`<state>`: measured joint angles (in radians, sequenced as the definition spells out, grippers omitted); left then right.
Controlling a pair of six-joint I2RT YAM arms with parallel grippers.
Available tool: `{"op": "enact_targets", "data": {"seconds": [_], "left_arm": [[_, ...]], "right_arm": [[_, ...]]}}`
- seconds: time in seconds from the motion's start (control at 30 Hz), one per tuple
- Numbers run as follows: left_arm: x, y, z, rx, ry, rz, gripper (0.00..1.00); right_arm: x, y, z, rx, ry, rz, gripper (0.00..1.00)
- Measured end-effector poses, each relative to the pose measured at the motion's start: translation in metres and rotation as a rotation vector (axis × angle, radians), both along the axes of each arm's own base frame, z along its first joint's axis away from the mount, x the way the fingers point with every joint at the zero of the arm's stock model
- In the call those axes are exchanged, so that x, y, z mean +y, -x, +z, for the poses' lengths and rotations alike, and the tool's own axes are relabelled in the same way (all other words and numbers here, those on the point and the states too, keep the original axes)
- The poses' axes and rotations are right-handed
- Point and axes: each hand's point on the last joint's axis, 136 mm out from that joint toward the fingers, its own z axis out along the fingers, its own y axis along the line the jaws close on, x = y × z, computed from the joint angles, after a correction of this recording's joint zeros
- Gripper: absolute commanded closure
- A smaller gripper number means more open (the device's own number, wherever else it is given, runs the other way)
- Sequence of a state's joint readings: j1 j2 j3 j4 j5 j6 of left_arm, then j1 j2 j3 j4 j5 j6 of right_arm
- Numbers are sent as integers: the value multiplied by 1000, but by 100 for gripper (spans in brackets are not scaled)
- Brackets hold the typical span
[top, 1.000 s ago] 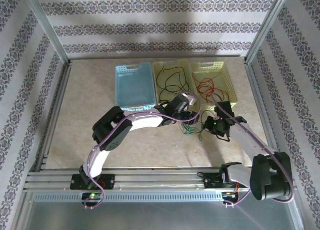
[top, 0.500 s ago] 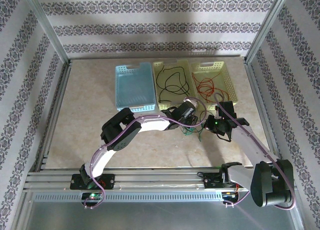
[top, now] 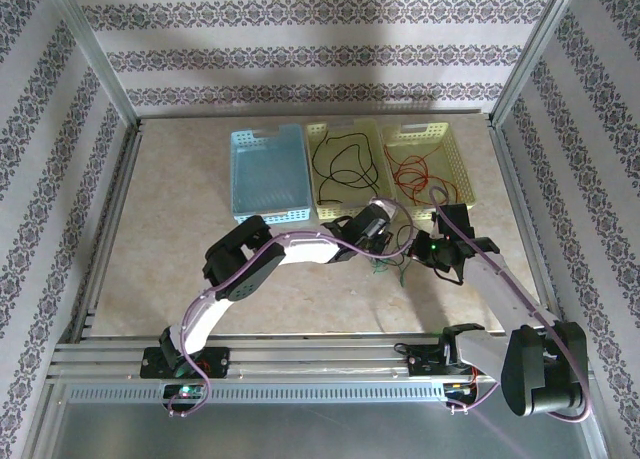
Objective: Untangle the cables
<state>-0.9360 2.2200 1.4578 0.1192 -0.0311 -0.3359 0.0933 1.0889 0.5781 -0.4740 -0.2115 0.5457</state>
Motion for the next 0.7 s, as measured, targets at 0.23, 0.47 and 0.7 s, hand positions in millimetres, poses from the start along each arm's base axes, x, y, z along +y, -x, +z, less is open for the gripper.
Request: {"op": "enact_targets", "data": {"seconds": [0.23,0.47,0.7], "left_arm": [[30,22,85,-94,119,-5,100],[50,37,224,-297,364,-9,100],[76,51,260,-373,392,-8,100]], "right_arm": [[-8,2,-7,8,-1,-34,100],[-13,0,-14,18,-3,-64,100],[-18,2,-21,37,-5,-97,100]]}}
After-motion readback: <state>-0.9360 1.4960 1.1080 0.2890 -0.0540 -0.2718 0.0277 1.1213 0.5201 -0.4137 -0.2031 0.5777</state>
